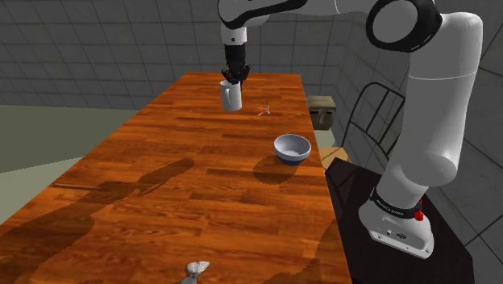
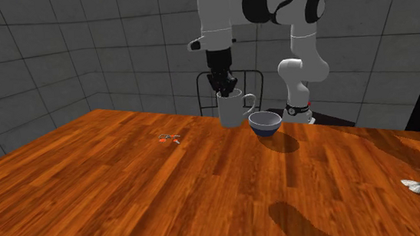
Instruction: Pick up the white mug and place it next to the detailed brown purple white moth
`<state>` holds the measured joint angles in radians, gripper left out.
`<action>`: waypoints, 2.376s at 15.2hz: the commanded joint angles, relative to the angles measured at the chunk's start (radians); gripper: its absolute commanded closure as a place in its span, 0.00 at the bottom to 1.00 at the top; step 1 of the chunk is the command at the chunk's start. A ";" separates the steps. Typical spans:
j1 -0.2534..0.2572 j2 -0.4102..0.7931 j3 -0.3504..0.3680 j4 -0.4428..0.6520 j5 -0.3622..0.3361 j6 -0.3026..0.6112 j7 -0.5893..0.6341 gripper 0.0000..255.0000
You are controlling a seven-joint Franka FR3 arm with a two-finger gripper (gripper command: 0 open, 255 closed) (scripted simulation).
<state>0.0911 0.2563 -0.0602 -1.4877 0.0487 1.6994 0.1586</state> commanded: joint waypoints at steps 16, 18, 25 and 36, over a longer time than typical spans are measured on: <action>0.197 -0.293 0.163 -0.375 0.002 0.097 0.354 1.00; 0.219 -0.308 0.186 -0.394 0.007 0.102 0.398 1.00; 0.297 -0.332 0.274 -0.421 0.021 0.115 0.560 1.00; 0.427 -0.265 0.422 -0.345 0.011 0.120 0.840 1.00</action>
<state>0.5027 -0.0208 0.3456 -1.8419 0.0628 1.8154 0.9648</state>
